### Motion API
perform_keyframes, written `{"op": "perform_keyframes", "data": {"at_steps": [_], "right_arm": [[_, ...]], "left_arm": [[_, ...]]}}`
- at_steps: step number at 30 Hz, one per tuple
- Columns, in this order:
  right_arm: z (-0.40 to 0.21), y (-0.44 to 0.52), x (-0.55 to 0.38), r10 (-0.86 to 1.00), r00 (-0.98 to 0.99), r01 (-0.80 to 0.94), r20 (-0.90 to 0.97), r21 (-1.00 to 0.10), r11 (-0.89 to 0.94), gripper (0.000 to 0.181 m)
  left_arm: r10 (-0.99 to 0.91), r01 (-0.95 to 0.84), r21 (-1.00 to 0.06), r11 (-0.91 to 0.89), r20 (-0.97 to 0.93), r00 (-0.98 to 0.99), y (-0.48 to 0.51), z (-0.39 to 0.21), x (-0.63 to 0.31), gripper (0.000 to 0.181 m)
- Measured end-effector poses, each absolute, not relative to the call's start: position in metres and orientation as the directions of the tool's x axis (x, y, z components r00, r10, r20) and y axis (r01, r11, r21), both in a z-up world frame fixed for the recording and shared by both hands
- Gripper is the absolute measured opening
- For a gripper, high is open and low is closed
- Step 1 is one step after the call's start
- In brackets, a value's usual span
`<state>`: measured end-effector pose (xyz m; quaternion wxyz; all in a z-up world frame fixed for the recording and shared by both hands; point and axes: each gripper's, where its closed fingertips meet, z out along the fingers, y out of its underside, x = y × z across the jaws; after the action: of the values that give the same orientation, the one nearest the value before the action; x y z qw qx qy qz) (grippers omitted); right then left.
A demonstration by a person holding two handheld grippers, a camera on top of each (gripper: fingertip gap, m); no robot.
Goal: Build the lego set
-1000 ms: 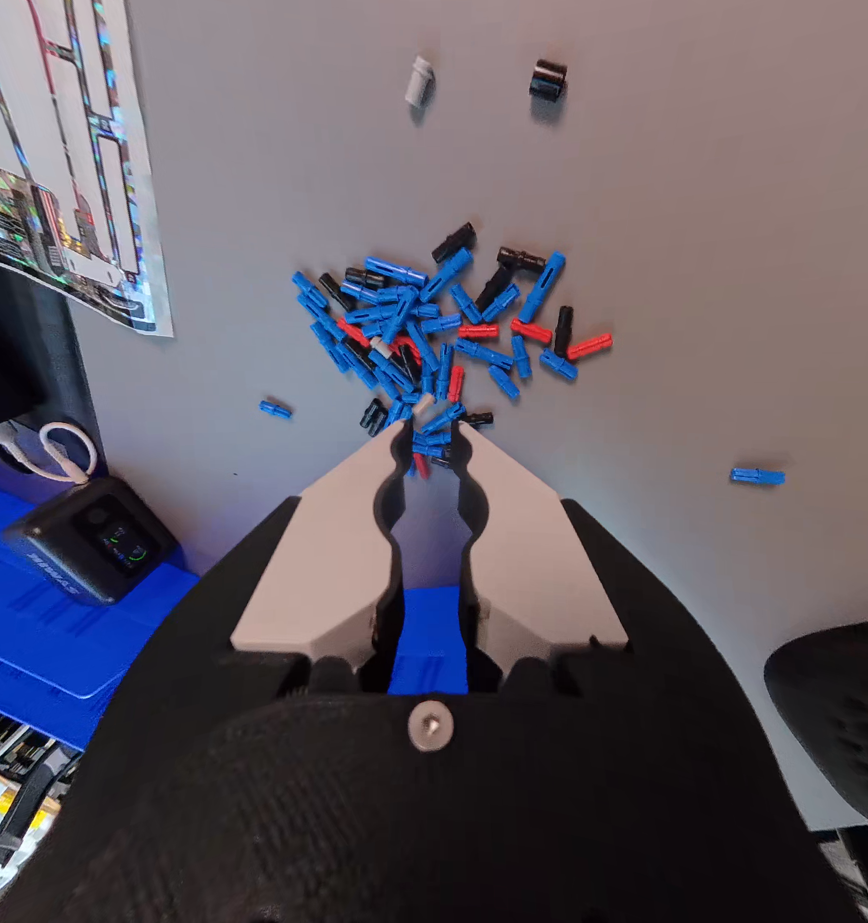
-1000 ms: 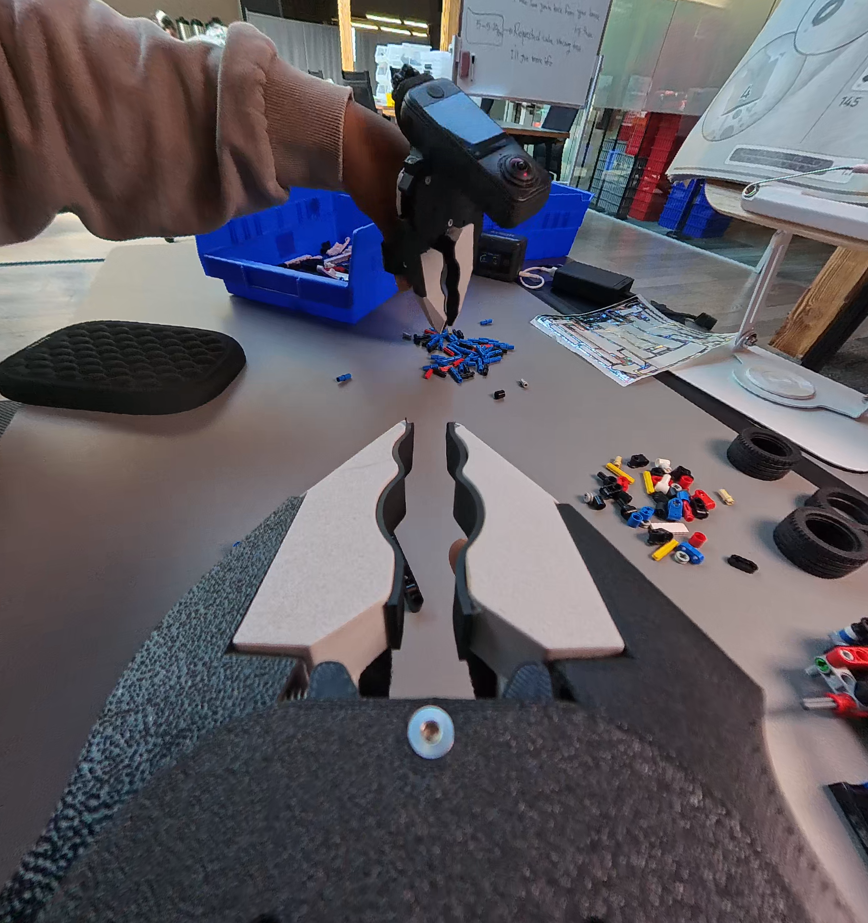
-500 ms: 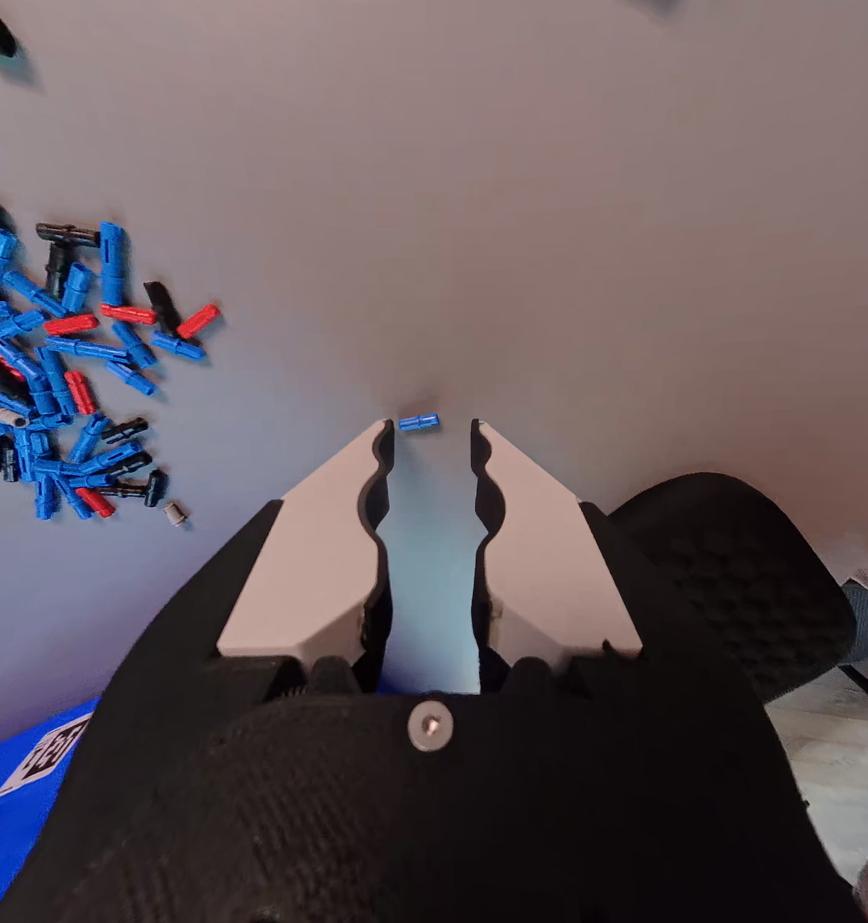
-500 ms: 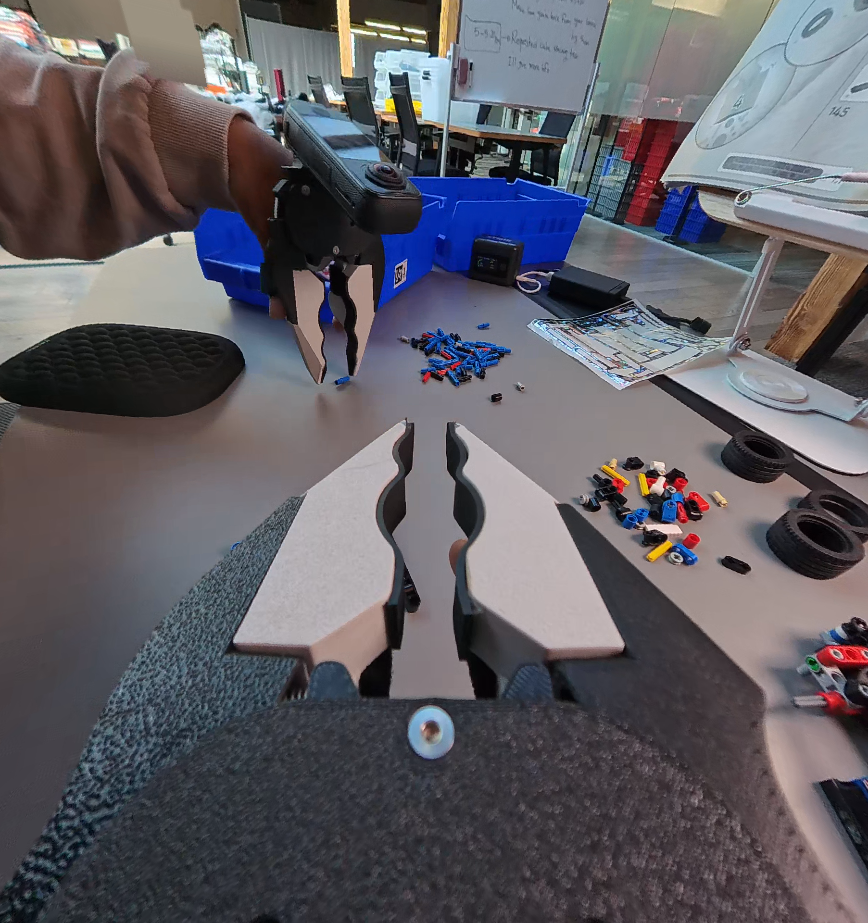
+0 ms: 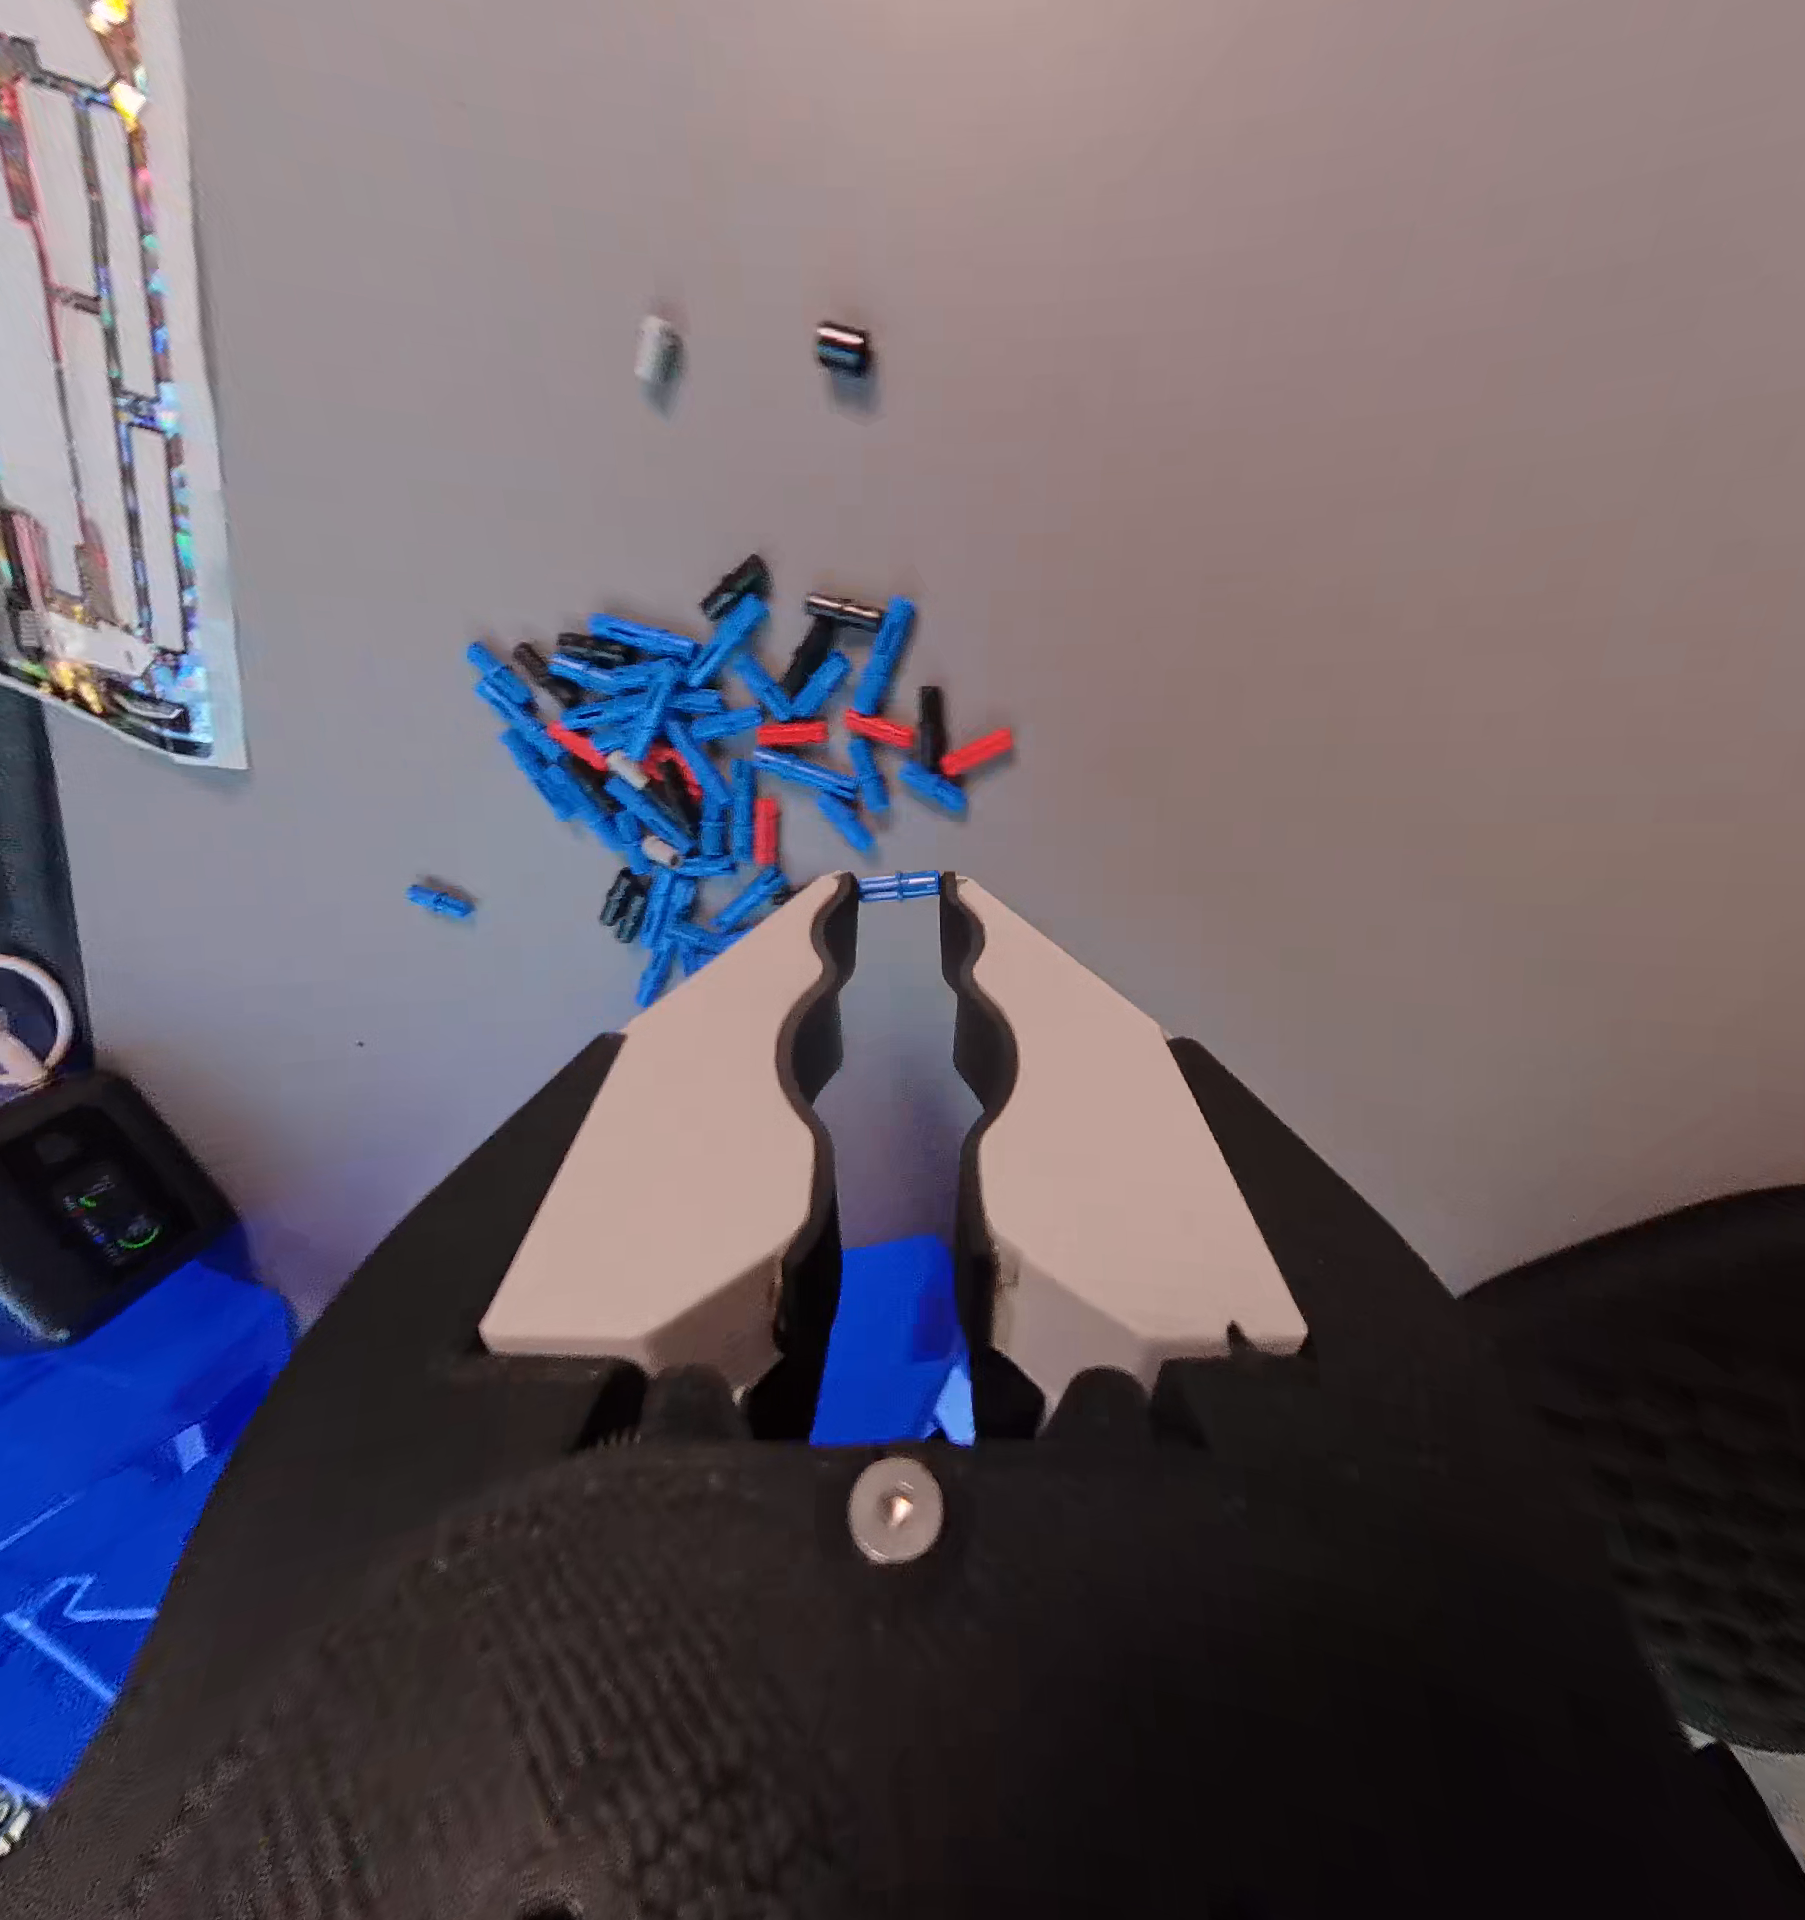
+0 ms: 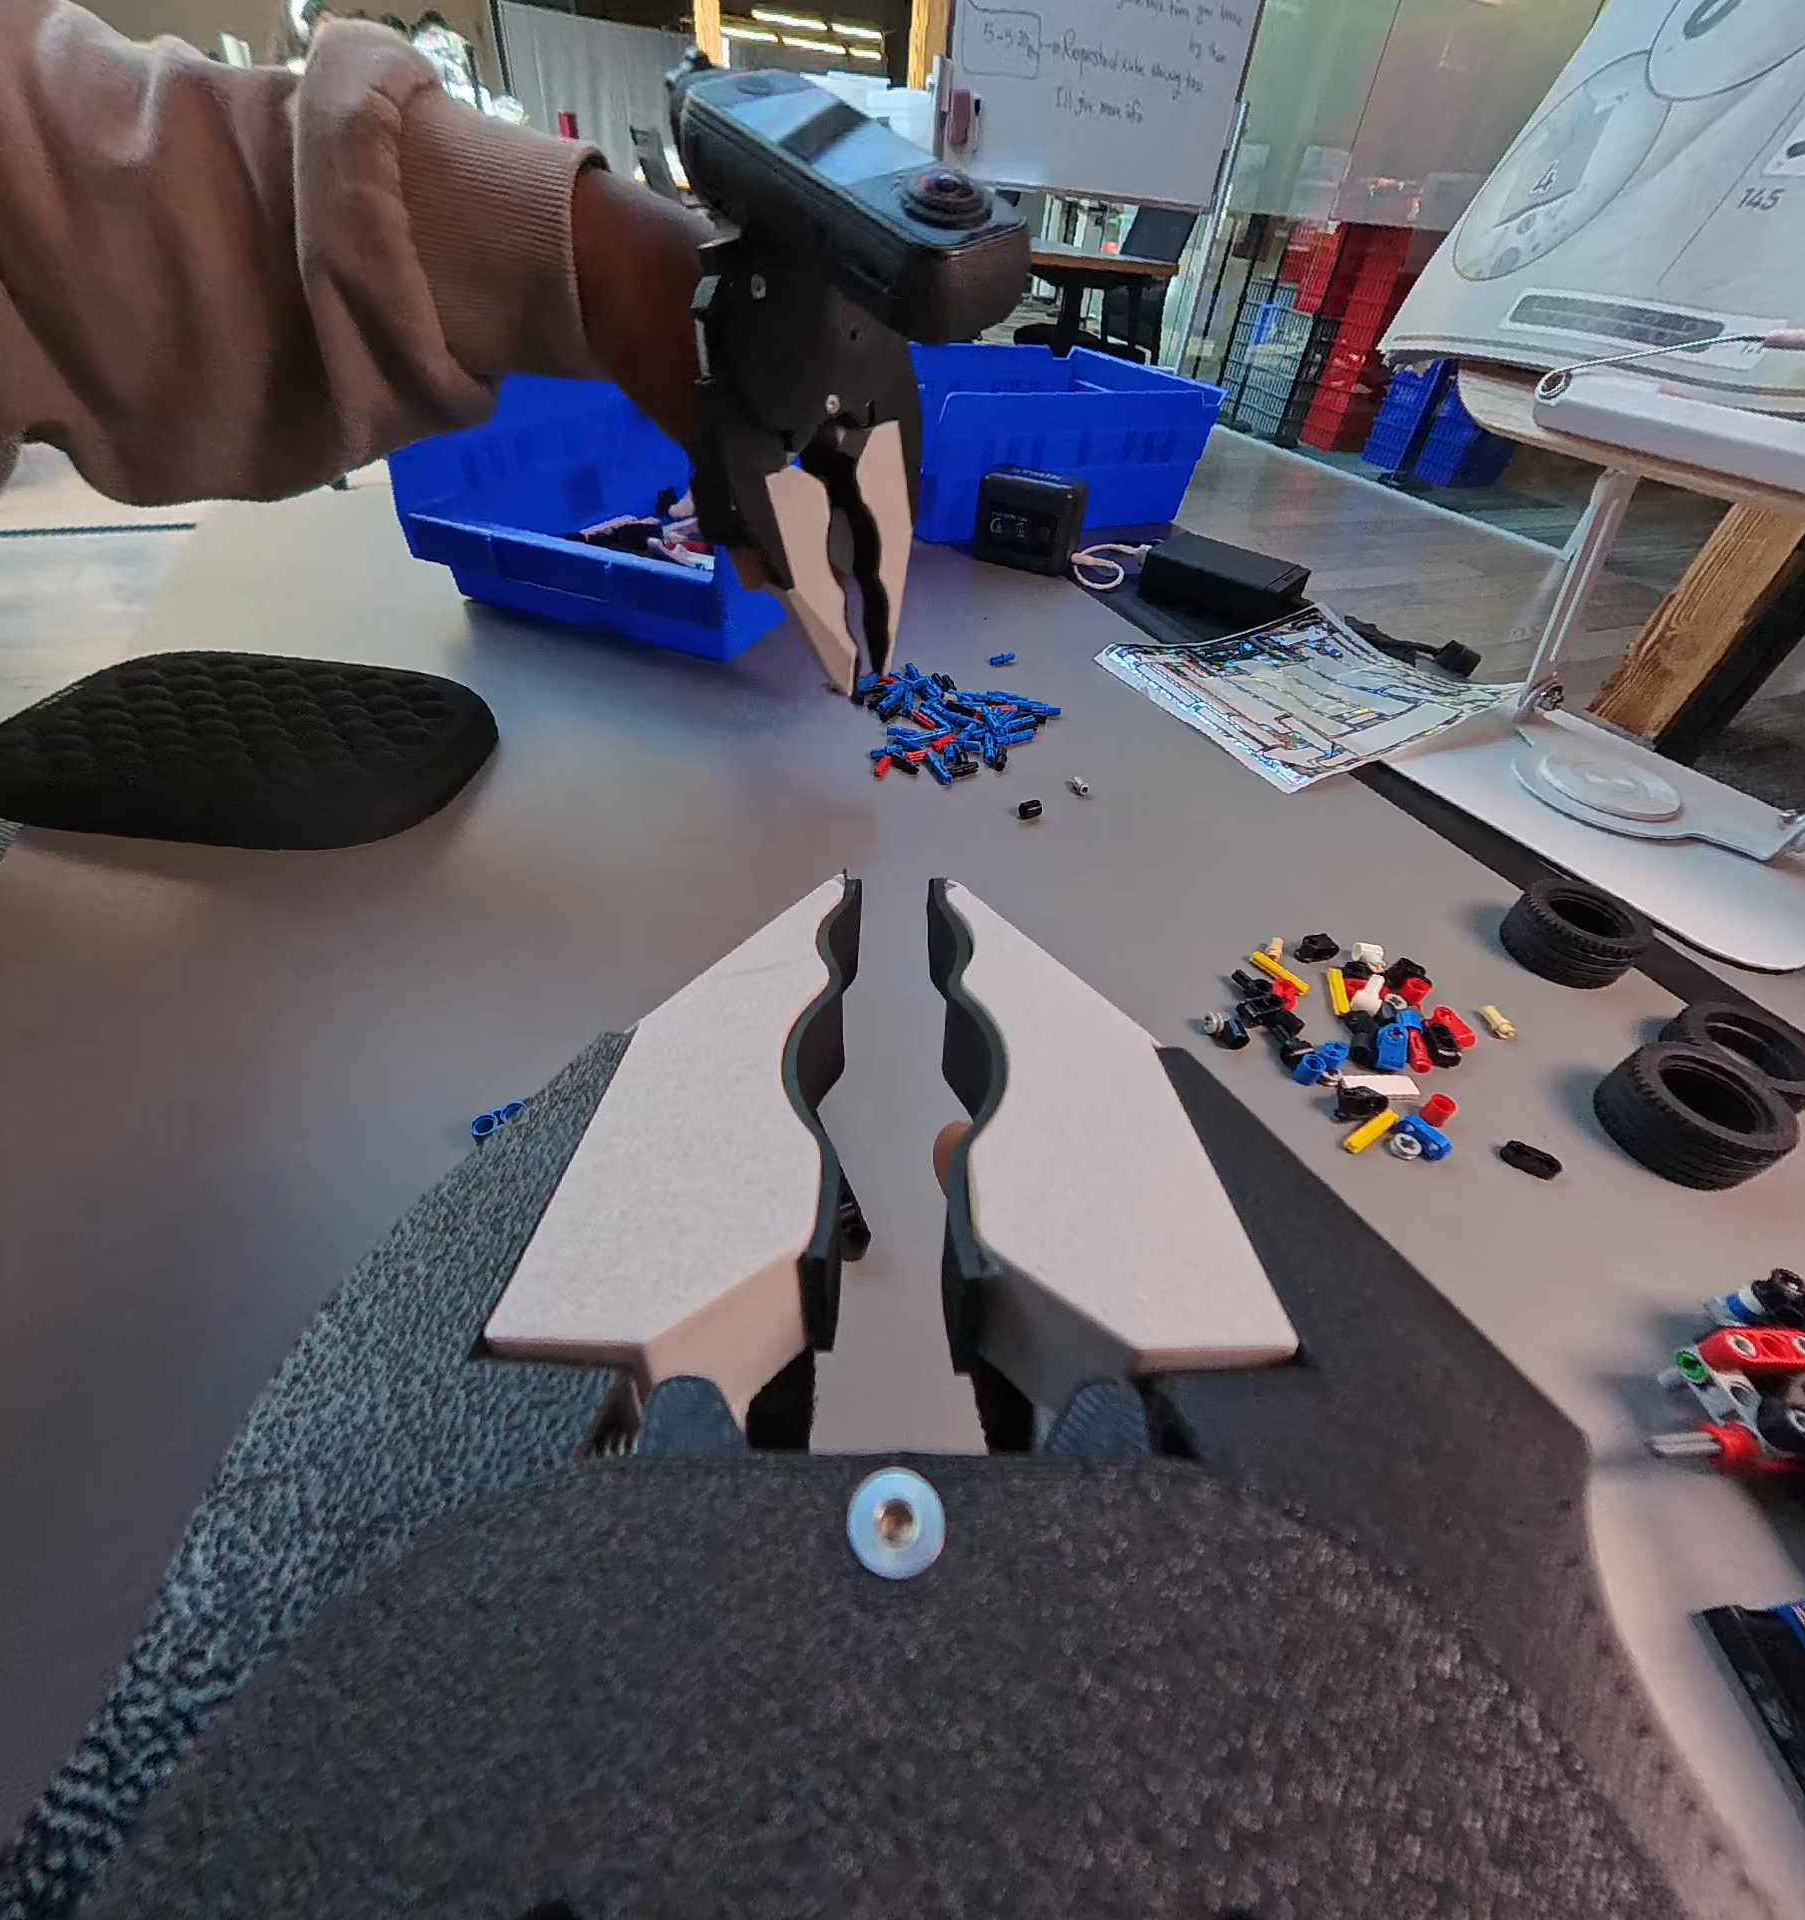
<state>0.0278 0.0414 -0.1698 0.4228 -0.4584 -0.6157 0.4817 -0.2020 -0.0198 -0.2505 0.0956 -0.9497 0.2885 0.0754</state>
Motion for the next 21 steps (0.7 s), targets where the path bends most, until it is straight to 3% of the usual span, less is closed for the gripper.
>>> {"op": "perform_keyframes", "data": {"at_steps": [5, 8, 12, 21], "right_arm": [[-0.169, 0.046, 0.029, 0.975, -0.207, 0.155, 0.080, -0.981, 0.114, 0.011], [-0.168, 0.048, 0.030, 0.976, -0.204, 0.153, 0.078, -0.982, 0.110, 0.011], [-0.169, 0.047, 0.030, 0.974, -0.209, 0.156, 0.086, -0.980, 0.120, 0.011], [-0.168, 0.046, 0.031, 0.973, -0.209, 0.153, 0.096, -0.980, 0.129, 0.011]], "left_arm": [[-0.521, -0.535, -0.011, -0.845, -0.213, 0.827, -0.005, -0.262, -0.229, 0.021], [-0.528, -0.557, -0.099, -0.825, -0.219, 0.821, 0.020, -0.260, -0.214, 0.036], [-0.594, -0.617, -0.246, -0.748, -0.168, 0.787, 0.050, -0.262, -0.176, 0.030], [-0.625, -0.642, -0.233, -0.730, -0.150, 0.766, 0.067, -0.282, -0.166, 0.007]]}}
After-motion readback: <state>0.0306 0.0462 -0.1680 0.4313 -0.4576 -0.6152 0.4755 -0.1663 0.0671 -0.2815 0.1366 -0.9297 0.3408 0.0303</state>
